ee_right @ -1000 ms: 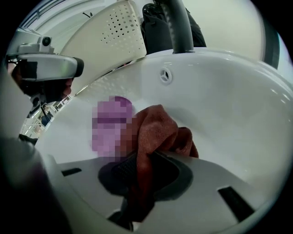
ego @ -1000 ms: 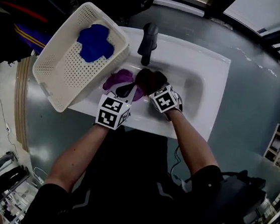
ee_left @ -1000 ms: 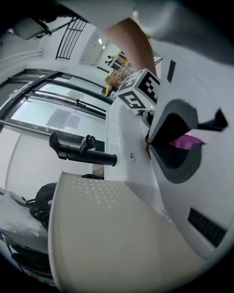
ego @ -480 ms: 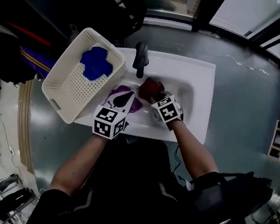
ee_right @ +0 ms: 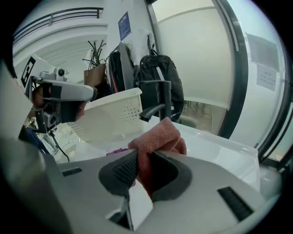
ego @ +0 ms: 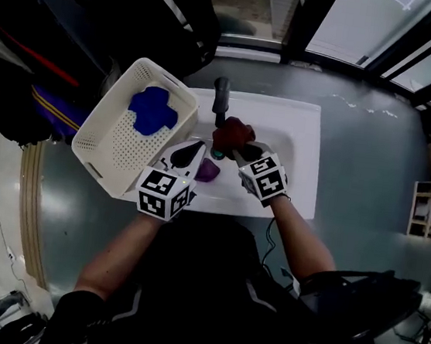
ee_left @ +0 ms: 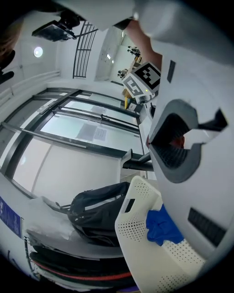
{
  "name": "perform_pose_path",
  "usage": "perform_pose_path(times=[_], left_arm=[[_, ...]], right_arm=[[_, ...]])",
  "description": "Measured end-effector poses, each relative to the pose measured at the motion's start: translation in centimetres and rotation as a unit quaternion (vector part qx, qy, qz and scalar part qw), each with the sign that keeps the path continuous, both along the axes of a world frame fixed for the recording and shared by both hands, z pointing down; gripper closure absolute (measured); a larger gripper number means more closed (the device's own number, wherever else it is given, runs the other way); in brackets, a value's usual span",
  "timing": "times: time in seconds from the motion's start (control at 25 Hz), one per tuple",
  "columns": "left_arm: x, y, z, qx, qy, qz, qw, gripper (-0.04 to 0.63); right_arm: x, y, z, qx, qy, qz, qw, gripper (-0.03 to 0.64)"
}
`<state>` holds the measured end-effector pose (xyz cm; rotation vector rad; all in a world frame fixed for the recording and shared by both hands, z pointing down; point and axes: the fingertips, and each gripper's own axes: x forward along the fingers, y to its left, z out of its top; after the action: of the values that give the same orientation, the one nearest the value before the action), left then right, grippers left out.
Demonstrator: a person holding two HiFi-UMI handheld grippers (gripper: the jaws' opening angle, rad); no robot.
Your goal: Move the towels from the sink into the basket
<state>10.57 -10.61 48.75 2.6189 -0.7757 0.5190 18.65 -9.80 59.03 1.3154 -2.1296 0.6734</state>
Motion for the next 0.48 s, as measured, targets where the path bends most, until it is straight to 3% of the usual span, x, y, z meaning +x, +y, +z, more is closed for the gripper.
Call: perform_pose_path(times=[0.48], left_arm=[[-2.9,1.0,-5.7,0.046,0.037,0.003,0.9982,0.588]], right_arm=[[-3.7,1.5,-11.0,0.089,-0.034,0.014,0.995,0.541]])
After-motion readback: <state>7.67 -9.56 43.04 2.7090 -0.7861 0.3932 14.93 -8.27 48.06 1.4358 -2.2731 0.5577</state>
